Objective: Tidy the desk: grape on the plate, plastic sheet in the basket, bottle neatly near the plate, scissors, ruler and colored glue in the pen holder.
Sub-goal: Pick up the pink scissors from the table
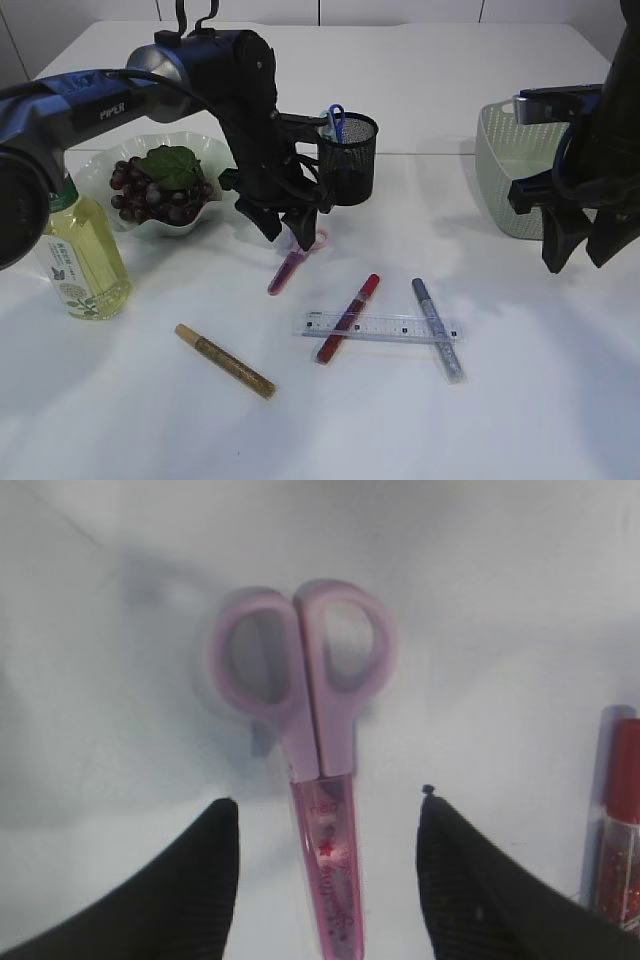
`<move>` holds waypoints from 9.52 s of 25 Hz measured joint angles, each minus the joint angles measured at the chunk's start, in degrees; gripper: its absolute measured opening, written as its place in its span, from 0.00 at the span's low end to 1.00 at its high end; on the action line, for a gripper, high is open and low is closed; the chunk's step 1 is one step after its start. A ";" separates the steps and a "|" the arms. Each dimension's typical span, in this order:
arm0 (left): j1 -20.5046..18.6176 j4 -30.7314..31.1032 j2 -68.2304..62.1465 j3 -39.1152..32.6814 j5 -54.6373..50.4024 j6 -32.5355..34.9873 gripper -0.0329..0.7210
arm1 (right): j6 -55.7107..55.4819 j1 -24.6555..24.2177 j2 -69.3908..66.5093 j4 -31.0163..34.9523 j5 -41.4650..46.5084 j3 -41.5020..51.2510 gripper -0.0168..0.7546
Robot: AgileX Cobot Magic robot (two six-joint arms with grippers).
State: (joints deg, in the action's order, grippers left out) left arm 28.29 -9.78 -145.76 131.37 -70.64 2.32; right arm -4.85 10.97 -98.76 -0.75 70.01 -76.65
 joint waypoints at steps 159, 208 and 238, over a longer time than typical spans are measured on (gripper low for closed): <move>1.37 -0.39 -2.22 -2.62 1.07 7.06 0.37 | 0.00 0.00 0.00 3.07 0.00 0.00 0.49; 1.37 -3.59 -1.43 -3.35 0.98 -0.34 0.25 | 0.12 0.00 0.00 5.81 0.00 0.00 0.49; 3.37 -0.17 -1.43 -3.35 0.98 0.25 0.47 | 0.21 0.00 0.00 5.91 0.00 0.00 0.49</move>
State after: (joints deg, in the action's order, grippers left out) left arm 31.66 -9.95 -147.18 128.02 -69.66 2.57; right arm -4.64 10.97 -98.76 5.16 70.01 -76.65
